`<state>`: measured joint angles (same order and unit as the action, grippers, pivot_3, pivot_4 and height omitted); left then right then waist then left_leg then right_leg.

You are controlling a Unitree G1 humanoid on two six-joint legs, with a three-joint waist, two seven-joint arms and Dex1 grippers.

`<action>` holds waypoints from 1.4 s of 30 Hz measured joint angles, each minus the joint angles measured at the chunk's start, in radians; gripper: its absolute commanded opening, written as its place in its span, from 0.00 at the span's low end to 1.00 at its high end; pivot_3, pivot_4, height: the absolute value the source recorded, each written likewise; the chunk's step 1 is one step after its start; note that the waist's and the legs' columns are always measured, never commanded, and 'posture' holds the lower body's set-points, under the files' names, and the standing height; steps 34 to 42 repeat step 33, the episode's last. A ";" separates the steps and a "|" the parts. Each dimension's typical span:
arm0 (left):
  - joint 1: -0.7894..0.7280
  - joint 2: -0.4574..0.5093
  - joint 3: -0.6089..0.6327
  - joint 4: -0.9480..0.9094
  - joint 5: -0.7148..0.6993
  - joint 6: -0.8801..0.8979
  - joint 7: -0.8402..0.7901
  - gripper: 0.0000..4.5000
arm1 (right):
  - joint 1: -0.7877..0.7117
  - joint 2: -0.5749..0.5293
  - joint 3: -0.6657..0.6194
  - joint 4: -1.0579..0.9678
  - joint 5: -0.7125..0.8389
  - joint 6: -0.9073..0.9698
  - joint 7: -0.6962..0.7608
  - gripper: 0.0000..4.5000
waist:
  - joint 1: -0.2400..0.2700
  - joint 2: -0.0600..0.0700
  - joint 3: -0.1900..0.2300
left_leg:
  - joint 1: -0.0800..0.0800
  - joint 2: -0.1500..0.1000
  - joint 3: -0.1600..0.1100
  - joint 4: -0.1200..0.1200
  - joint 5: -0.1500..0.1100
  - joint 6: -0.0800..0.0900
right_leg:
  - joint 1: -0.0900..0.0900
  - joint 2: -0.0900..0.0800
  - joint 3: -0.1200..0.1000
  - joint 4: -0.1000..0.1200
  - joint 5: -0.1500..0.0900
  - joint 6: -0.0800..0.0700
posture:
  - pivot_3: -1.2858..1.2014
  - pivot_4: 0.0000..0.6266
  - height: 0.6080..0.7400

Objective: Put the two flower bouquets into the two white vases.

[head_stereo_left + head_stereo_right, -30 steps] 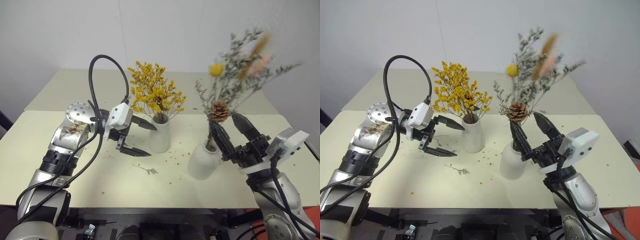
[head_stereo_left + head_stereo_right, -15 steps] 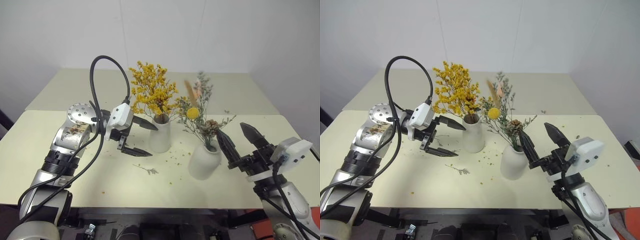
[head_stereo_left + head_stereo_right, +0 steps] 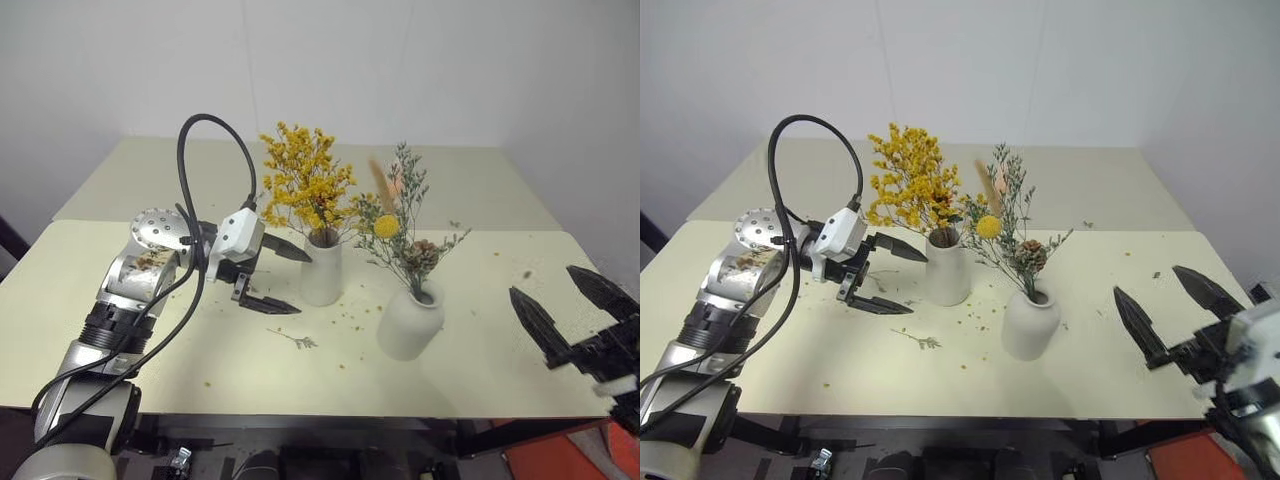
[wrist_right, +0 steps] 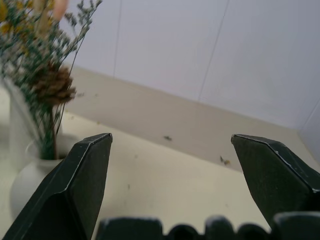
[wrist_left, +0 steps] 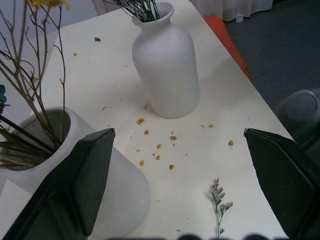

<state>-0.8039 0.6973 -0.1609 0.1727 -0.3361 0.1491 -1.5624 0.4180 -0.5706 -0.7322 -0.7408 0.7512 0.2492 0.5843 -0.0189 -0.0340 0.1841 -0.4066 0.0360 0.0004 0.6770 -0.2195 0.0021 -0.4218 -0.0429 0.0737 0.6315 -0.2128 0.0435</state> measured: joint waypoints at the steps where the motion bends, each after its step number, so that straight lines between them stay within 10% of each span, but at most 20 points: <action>1: 0.002 0.008 0.003 0.000 0.000 0.000 0.000 1.00 | 0.011 -0.023 -0.027 0.007 0.024 0.005 0.021 1.00 | -0.003 0.000 0.000 | 0.000 0.000 0.000 0.000 0.000 0.000 | 0.000 0.000 0.001 0.000 -0.001 -0.002 | 0.52 0.24 1.00; 13: 0.143 0.150 0.112 -0.055 -0.020 0.042 0.040 1.00 | 0.100 -0.301 -0.242 0.151 0.042 0.122 0.253 1.00 | 0.003 0.000 -0.001 | 0.000 0.000 0.001 -0.001 0.000 0.000 | 0.000 -0.001 0.000 -0.002 -0.004 -0.005 | 0.52 0.24 1.00; 42: 0.303 0.247 0.225 -0.175 -0.044 0.094 0.161 1.00 | -0.061 -0.387 -0.133 0.274 -0.081 0.149 0.396 1.00 | 0.004 0.000 -0.001 | 0.000 0.000 0.001 -0.001 0.000 0.000 | -0.001 -0.001 0.000 -0.002 -0.004 -0.005 | 0.52 0.24 1.00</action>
